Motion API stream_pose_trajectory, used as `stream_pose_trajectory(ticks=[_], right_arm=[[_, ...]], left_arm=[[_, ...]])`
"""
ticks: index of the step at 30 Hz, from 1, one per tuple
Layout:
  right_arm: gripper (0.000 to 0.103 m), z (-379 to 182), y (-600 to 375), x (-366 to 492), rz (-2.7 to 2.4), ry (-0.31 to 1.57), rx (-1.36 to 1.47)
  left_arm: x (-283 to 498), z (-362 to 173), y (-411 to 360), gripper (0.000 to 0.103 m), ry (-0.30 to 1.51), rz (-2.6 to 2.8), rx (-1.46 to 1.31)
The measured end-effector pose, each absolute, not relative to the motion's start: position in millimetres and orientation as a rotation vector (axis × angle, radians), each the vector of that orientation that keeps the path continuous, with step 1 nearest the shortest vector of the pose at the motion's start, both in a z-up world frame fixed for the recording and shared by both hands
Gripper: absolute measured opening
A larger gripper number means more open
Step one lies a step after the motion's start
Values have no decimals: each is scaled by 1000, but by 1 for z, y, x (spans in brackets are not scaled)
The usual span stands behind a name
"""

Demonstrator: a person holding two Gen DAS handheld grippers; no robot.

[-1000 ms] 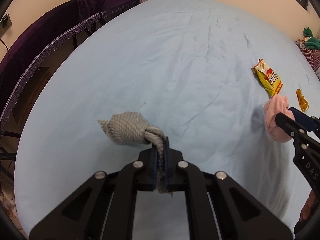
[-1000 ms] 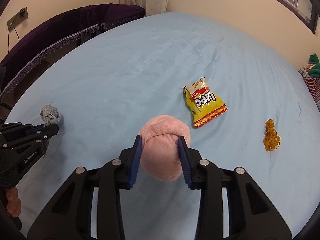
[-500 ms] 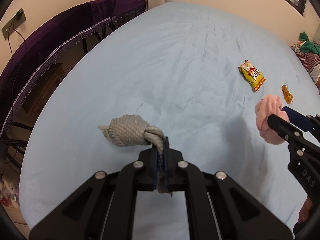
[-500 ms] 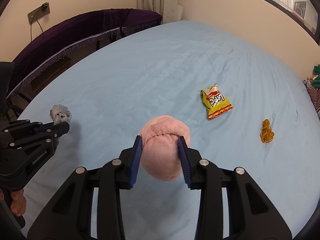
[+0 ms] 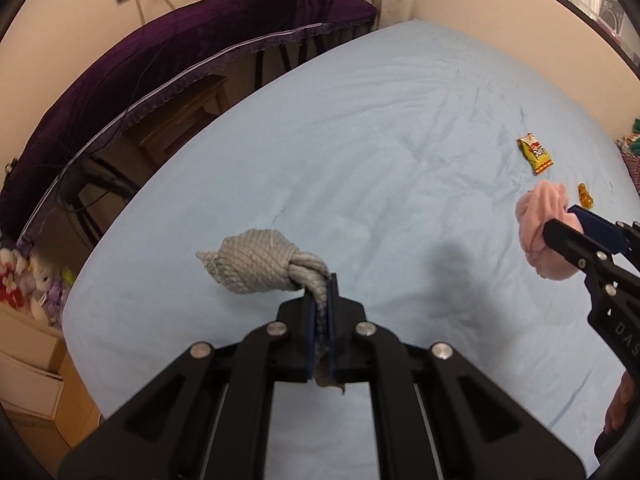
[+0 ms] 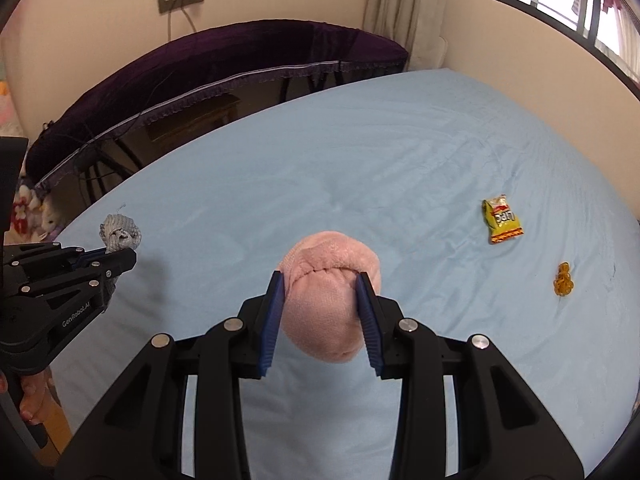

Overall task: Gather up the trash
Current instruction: 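Carry both socks over the grey bin and open both tools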

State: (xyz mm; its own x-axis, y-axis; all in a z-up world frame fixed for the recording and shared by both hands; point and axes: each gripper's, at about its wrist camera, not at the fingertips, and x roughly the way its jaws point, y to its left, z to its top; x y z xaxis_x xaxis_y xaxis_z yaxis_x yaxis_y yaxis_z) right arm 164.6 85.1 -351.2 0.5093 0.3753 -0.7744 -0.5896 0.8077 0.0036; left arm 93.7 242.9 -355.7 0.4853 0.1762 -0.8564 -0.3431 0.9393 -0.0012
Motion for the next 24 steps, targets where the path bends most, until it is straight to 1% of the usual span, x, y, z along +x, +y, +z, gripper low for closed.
stream_pose_trajectory(ticks=[11,18,24], right_arm=[[34,-344,206,62,862,838,-409],[34,-344,290,-6,999,825,-479],[34,-347,357,-74,1141,815,-544]], left_arm=[[-44,-360,334,5,1029,532,-346],[-123,-362,401,5,1026,646,-389],[-206,-361,456,5,1007,793,-462]])
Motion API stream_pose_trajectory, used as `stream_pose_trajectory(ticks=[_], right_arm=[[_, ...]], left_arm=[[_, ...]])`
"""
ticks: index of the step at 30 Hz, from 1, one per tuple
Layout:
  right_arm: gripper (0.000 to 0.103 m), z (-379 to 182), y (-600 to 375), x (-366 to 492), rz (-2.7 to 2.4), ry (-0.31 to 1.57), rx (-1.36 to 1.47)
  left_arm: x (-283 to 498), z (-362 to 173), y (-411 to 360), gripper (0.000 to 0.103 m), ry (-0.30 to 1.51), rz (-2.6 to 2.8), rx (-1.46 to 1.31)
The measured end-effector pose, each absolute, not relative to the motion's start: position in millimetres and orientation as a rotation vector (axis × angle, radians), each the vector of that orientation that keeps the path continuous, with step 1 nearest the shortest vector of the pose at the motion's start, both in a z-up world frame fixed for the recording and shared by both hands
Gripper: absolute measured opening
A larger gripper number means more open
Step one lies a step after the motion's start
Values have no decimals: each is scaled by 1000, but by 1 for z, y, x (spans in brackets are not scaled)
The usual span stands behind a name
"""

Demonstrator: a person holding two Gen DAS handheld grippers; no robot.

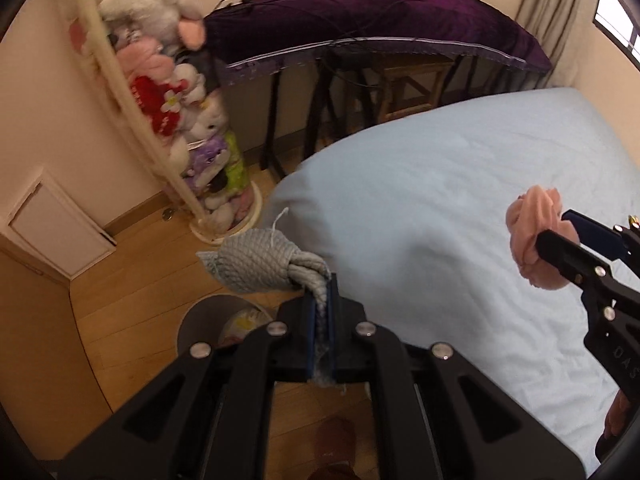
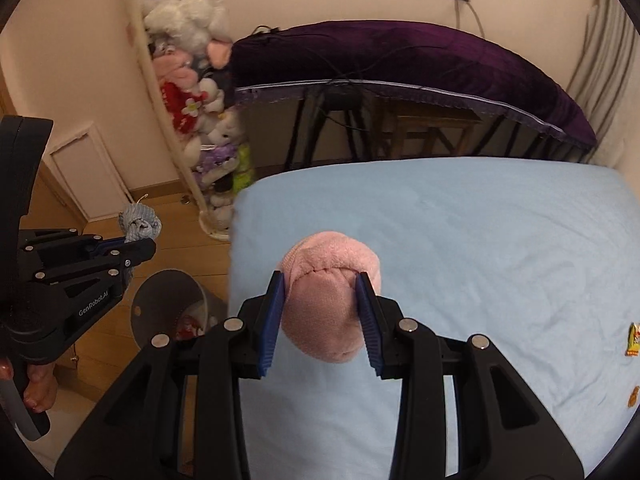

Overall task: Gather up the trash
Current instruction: 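Carry both socks over the grey bin and open both tools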

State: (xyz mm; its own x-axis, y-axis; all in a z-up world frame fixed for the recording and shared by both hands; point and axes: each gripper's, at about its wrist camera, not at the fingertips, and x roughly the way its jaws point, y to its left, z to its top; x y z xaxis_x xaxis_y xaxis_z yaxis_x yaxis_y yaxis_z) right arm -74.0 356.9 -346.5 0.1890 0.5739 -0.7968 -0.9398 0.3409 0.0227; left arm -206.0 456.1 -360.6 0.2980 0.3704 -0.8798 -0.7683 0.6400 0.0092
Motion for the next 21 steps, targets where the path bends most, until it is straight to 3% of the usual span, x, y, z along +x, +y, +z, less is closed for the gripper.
stream_pose_trajectory(ticks=[21], right_arm=[[36,-393,496,-300,1546,765,-784]], left_arm=[[-433,-425,510,5,1003,1110,-749]])
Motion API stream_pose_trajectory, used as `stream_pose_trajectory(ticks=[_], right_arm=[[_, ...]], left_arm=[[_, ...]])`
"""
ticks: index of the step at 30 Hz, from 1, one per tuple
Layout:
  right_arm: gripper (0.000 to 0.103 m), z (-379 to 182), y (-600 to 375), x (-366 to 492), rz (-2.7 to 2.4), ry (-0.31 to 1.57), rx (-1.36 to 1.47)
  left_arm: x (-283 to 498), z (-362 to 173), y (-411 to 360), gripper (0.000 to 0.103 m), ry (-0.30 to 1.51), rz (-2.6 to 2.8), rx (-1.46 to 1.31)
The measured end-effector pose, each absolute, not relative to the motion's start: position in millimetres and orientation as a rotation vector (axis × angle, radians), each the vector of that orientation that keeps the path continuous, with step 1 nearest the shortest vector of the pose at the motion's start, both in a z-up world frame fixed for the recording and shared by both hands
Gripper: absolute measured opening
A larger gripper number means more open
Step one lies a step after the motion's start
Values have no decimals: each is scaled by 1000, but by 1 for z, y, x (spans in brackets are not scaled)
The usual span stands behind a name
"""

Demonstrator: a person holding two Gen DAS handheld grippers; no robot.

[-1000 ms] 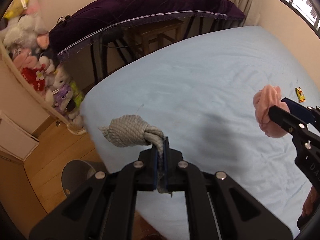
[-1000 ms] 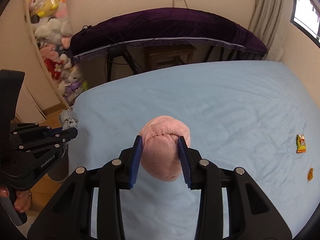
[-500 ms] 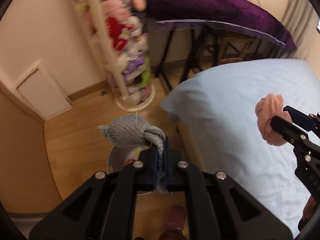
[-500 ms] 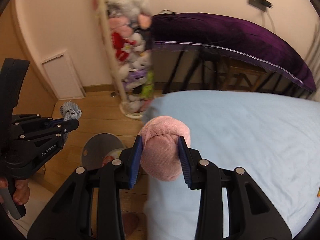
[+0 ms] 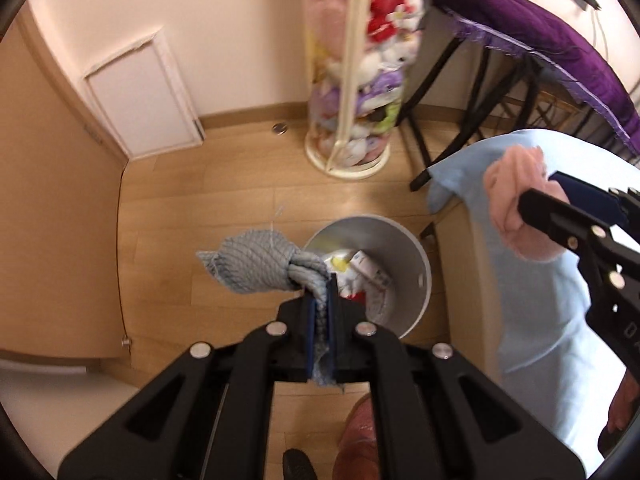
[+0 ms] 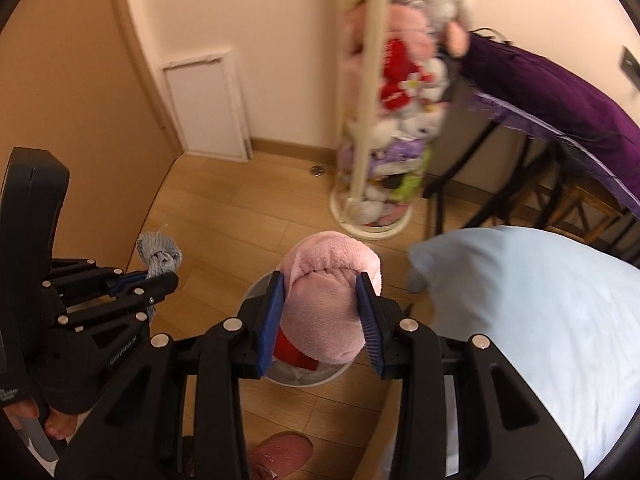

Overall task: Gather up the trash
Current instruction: 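Carry both socks over the grey bin and open both tools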

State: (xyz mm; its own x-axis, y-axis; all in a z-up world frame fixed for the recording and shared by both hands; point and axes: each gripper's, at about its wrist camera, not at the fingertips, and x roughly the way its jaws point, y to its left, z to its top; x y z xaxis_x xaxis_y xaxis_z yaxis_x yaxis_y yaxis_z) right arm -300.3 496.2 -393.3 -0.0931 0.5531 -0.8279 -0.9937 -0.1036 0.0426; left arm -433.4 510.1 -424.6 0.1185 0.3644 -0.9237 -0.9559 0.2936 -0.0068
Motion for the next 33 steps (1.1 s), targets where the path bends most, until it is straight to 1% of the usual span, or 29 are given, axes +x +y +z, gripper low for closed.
stream_pose_trajectory(ticks=[2,4,5,6,14,22,23,25,27,28,29,33], right_arm=[[37,-400,502,-317,1564,745,-808],[42,-405,507,-330,1577,722,-827],[48,-407,508,-334,1581,715,-834],[51,-409,510,-338,1583,707,-840],[51,-407,510,-330,1556,683,-844],[51,-408,504,-290,1483,690,-841],[51,-408,503,-285,1475,692,-836],[51,-408,500,-274,1455,697,-827],[51,-408,496,-264,1435,703,-819],[51,-409,495,-259,1425,707,-816],[51,-409,494,-254,1417,711,-811],[51,-409,487,-239,1389,724,-792]], left_arm=[[-445,-430,509,5,1007,1118,-759],[-455,-433,507,5,1008,1120,-764],[-458,-435,507,5,1007,1121,-766],[-461,-437,508,5,1007,1122,-767],[-451,-447,512,5,997,1093,-767],[-403,-450,525,6,984,1016,-716],[-397,-450,527,7,984,1008,-711],[-385,-452,531,11,982,992,-707],[-373,-456,536,27,1006,974,-712],[-367,-458,537,42,1014,985,-701],[-363,-458,536,50,1013,995,-681],[-349,-457,535,51,1020,981,-648]])
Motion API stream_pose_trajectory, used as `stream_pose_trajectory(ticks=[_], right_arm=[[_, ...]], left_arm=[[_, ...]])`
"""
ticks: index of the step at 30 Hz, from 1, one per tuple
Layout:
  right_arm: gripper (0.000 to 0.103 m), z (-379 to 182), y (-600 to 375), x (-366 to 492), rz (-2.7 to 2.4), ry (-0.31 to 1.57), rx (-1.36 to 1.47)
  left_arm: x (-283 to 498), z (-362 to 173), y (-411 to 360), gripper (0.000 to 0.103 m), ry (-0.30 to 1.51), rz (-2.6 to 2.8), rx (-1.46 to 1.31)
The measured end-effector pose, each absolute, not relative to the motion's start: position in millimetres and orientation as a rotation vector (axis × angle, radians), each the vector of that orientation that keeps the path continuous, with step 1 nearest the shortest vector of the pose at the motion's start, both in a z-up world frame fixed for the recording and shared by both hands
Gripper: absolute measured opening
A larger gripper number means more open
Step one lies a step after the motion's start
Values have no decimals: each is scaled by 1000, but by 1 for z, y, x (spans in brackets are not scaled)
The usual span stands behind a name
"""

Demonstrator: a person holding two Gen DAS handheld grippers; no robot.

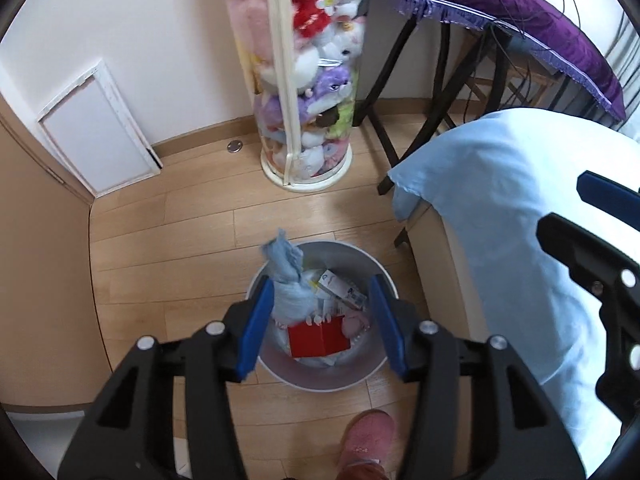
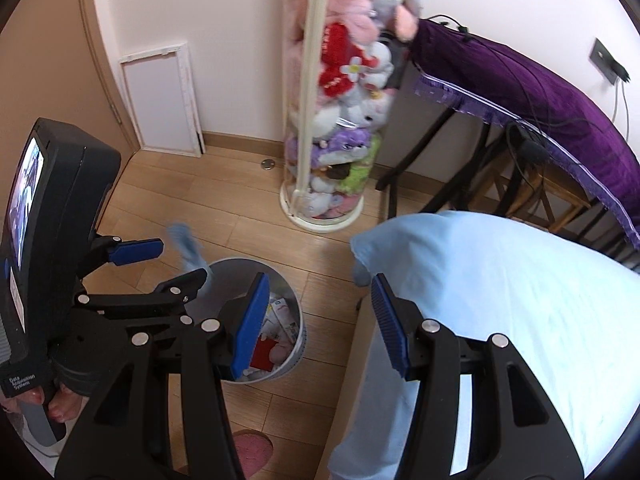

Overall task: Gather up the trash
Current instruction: 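Carry both socks over the grey bin and open both tools, then move both open tools back over the bed toward the chips bag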

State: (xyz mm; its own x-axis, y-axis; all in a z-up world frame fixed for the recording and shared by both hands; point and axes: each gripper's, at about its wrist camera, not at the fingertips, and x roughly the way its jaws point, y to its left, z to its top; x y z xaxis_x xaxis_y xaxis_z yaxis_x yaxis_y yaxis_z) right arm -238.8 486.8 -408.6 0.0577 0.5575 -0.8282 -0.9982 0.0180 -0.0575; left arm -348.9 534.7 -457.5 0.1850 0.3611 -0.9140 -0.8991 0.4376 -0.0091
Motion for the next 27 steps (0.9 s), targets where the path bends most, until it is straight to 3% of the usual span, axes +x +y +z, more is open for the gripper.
stream_pose_trajectory(ticks=[16,27], right_arm=[[51,-401,456,-183,1278,774,-687],[51,-381,375,-99,1071,806,-553]], left_arm=[[-301,-424,519,51,1025,899,-556],[-201,-392,470,51,1025,713,-398]])
